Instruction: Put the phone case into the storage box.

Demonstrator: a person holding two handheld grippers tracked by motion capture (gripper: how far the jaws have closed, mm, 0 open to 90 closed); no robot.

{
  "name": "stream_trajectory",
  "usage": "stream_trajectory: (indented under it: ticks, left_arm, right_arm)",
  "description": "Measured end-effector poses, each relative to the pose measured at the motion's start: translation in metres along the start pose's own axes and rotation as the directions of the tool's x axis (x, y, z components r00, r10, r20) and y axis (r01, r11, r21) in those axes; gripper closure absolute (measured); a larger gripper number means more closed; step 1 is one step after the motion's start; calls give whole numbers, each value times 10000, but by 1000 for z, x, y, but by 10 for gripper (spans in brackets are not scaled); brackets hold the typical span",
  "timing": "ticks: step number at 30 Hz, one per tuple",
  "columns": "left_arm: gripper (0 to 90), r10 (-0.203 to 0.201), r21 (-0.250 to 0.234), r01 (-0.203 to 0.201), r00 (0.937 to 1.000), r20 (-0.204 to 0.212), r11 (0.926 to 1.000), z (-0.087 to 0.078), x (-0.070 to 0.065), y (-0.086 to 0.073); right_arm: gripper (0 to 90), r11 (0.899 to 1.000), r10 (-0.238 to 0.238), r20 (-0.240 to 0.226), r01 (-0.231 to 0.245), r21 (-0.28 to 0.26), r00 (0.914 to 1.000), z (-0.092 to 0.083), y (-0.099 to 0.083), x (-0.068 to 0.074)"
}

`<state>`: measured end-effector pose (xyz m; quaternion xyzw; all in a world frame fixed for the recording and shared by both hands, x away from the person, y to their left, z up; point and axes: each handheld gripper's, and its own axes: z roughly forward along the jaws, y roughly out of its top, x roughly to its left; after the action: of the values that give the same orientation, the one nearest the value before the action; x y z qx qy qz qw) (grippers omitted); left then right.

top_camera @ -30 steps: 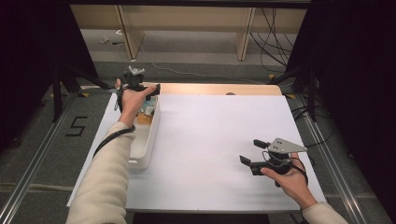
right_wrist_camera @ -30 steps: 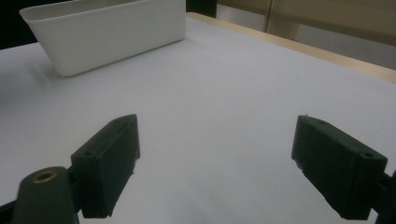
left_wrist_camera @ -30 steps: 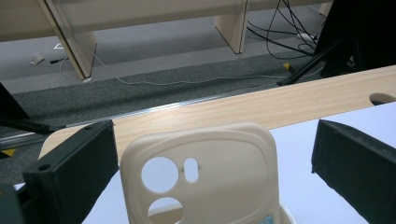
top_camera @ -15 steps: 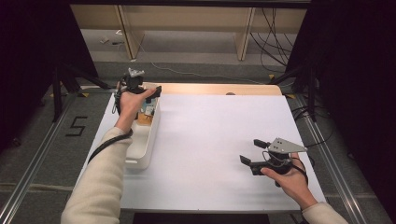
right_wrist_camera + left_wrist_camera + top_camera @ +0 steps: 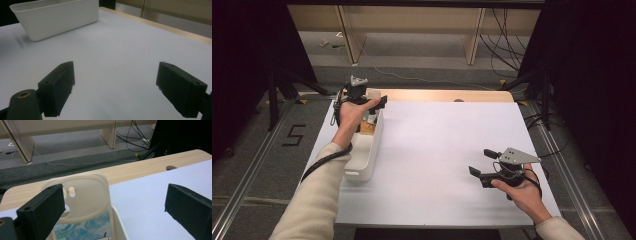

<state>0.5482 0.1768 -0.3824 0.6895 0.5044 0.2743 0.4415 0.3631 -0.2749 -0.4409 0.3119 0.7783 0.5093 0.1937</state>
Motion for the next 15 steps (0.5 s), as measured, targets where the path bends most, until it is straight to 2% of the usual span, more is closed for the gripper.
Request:
stream_trajectory:
  ticks: [8,12,15]
  left_arm:
    - [26,224,-29,-223,9996,169,9997,-7,-8,-1]
    - [32,97,-96,-94,9994,318,9999,-11,-11,-3]
    - [38,170,-80,-167,9993,339,9998,-14,-12,-5]
  right_arm:
    - [161,10000,-14,23,14,9,10000,-1,0,0]
    - [161,10000,-12,20,12,14,10000,-1,0,0]
    - [160,10000,-11,19,11,8,10000,-1,0,0]
